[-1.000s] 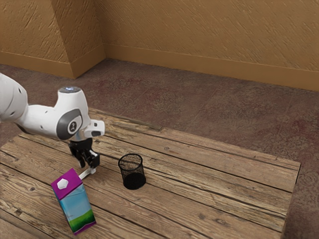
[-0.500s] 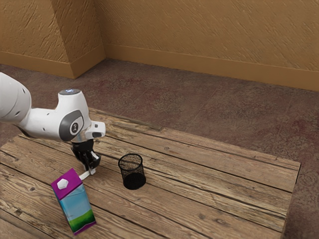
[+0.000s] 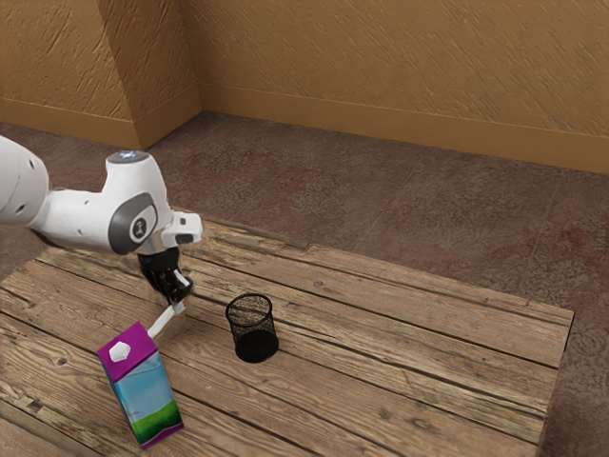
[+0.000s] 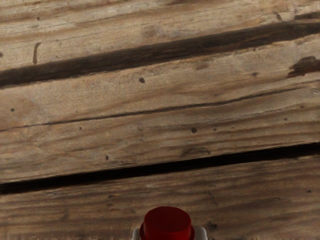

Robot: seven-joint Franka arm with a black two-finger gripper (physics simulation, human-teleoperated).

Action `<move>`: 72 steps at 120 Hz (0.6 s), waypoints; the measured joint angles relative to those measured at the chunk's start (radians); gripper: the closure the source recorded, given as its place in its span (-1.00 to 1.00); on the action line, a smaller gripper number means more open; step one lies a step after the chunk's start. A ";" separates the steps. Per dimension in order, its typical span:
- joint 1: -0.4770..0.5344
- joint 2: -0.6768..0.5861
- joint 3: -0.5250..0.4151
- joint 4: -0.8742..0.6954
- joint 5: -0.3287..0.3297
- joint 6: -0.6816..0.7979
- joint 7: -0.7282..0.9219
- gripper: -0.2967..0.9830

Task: Put the marker into the pen holder.

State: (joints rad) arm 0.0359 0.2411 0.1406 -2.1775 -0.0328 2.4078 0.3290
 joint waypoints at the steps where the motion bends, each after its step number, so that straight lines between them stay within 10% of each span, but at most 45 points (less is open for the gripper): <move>1: 0.000 -0.008 0.000 0.000 0.001 -0.002 -0.001 0.69; 72: -0.264 -0.361 -0.003 0.076 -0.067 -0.164 -0.001 0.69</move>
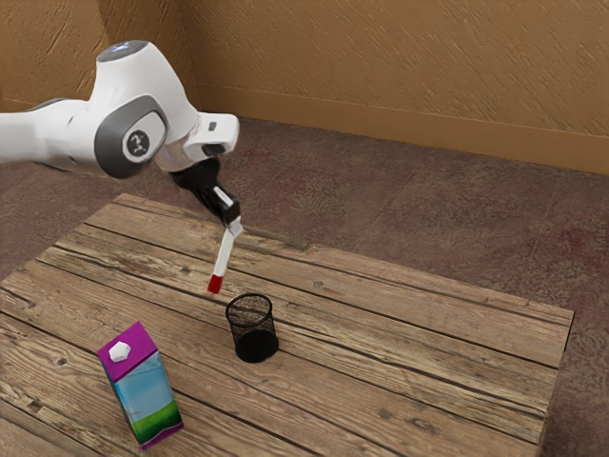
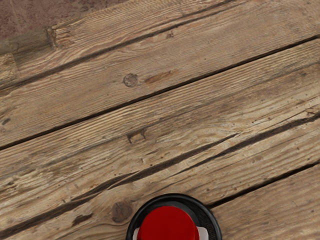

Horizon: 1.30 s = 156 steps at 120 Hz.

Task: Put the marker into the pen holder.

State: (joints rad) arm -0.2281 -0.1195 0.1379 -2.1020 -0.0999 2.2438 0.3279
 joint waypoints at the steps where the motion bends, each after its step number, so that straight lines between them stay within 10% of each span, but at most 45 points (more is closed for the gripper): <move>1: -0.001 -0.003 0.000 0.000 -0.002 0.000 0.001 0.69; 142: -0.030 0.202 0.004 -0.001 -0.112 0.092 0.057 0.64; 156: -0.025 0.210 0.002 0.002 -0.131 0.089 0.085 0.27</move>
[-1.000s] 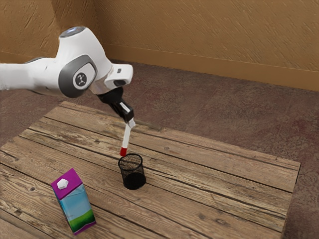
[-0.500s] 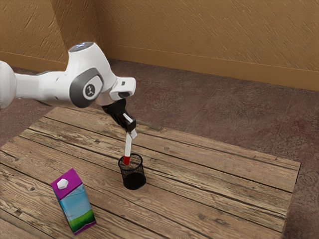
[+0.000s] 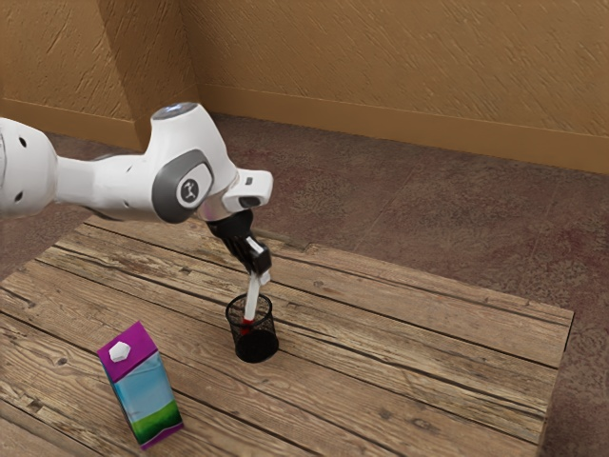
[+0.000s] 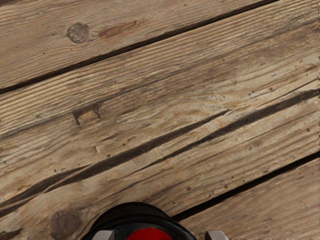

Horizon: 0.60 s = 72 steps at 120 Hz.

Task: Put the marker into the pen holder.

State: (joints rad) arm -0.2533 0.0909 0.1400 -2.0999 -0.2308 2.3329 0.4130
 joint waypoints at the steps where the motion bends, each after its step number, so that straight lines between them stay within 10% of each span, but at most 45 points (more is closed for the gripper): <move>1: 0.000 0.000 0.000 0.000 -0.001 0.000 0.002 0.24; 28: 0.002 -0.010 0.000 0.061 -0.008 -0.041 0.050 -0.27; 48: -0.030 -0.124 0.041 0.414 0.211 -0.458 -0.023 -0.41; 72: 0.254 -0.147 -0.113 0.498 0.271 -0.731 -0.090 -0.49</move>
State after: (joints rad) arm 0.0003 -0.0563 0.0272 -1.6015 0.0404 1.6023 0.3232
